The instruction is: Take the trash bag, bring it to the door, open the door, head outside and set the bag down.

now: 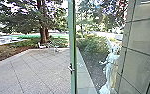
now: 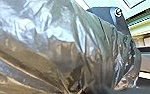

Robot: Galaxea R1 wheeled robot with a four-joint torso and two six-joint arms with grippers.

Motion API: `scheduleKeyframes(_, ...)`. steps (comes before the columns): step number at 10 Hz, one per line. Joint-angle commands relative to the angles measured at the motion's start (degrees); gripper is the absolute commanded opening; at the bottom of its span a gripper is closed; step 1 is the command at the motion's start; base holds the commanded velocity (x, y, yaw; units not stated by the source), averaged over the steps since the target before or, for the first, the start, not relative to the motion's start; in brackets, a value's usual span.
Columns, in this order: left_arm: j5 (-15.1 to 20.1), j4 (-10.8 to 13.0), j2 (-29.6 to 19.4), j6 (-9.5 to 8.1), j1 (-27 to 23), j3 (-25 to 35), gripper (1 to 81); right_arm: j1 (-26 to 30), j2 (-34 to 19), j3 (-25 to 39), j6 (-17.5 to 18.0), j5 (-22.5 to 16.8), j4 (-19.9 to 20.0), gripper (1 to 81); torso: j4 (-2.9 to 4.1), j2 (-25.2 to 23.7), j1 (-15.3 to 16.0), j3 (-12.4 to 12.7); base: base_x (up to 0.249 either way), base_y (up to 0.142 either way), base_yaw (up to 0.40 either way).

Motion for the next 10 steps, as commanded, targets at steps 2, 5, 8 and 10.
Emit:
scheduleKeyframes(2, 2.9, 0.2, 0.1, 0.0, -2.9, 0.4, 1.0, 2.6, 0.0, 0.3, -0.3, -3.2, -0.1, 81.1, 0.0, 0.0, 0.0, 0.0, 0.077, 0.0, 0.0)
scheduleKeyframes(5, 2.9, 0.2, 0.1, 0.0, -2.9, 0.4, 1.0, 2.8, 0.3, 0.2, -0.3, -3.2, -0.1, 81.1, 0.0, 0.1, 0.1, 0.0, 0.077, 0.0, 0.0)
scheduleKeyframes(8, 2.9, 0.1, 0.0, 0.0, -2.9, 0.5, 1.0, 3.1, 0.5, 0.0, -0.3, -3.2, -0.1, 81.1, 0.0, 0.1, 0.1, 0.0, 0.077, 0.0, 0.0)
scheduleKeyframes(10, 2.9, 0.2, 0.1, 0.0, -2.9, 0.5, 1.0, 2.9, 0.7, -0.3, -0.3, -3.2, -0.1, 81.1, 0.0, 0.1, 0.1, 0.0, 0.077, 0.0, 0.0)
